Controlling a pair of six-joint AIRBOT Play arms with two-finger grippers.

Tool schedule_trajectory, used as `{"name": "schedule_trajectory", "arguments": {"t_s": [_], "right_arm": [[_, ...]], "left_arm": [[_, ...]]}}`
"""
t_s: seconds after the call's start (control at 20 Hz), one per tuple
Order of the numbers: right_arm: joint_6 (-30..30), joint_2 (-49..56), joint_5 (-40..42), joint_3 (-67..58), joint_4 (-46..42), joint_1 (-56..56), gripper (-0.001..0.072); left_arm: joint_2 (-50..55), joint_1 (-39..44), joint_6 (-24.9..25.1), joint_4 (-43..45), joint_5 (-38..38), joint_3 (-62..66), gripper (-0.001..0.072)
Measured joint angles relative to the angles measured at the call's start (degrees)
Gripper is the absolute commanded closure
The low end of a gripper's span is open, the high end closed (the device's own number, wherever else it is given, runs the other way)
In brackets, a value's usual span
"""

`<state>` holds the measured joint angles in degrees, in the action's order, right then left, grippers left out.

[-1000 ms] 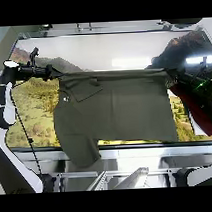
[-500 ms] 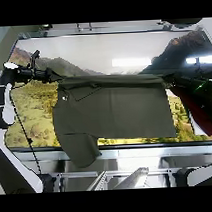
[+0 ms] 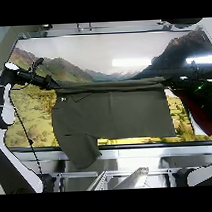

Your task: Fold the shirts.

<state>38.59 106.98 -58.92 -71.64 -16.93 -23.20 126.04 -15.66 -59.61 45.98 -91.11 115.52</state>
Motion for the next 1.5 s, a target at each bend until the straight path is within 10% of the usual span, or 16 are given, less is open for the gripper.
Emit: {"name": "schedule_trajectory", "arguments": {"t_s": [0.05,0.15,0.2,0.3,0.55,0.6,0.8,1.25,1.3,1.4,1.5], "right_arm": [[0.85,0.0,0.09,0.0,-0.83,0.0,0.0691],[2.16,0.0,0.46,0.0,-3.19,0.0,0.0361],[2.51,0.02,0.98,-0.04,-3.91,-0.02,0.0319],[3.08,-0.17,0.46,-0.07,-5.03,0.02,0.0323],[5.03,-3.52,-1.51,-0.11,-6.14,0.04,0.0496],[5.6,-4.76,-2.69,-0.11,-6.25,0.04,0.0689],[10.03,-11.76,-9.33,-0.11,-8.61,-0.81,0.0691],[22.14,-30.38,-20.13,9.86,-27.87,-2.62,0.0691],[22.69,-31.76,-20.11,12.83,-29.75,-3.5,0.0649],[24.09,-33.31,-19.63,18.38,-33.57,-5.75,0.0165],[25.55,-33.77,-18.62,22.93,-36.33,-7.85,0.0141]], "left_arm": [[0.0,0.0,-0.63,0.37,-0.57,0.0,0.0691],[0.0,0.0,-1.51,1.14,-2.05,0.0,0.0689],[-0.02,-0.02,-2.38,1.75,-2.69,0.0,0.068],[-0.13,-0.07,-3.91,1.86,-4.24,0.0,0.0383],[-2.12,-0.13,-7.13,-1.01,-7.04,0.0,0.0384],[-2.89,-0.26,-7.48,-2.73,-7.52,0.0,0.0386],[-8.11,-1.81,-10.16,-7.19,-9.6,-0.02,0.07],[-32.02,-6.8,-13.7,-9.42,-10.16,-11.52,0.0696],[-36.2,-6.93,-13.22,-9.51,-9.64,-16.09,0.0691],[-45.53,-7.15,-12.17,-9.46,-7.63,-27.1,0.0689],[-55.82,-7.23,-11.43,-9.49,-5.2,-39.19,0.0689]]}}
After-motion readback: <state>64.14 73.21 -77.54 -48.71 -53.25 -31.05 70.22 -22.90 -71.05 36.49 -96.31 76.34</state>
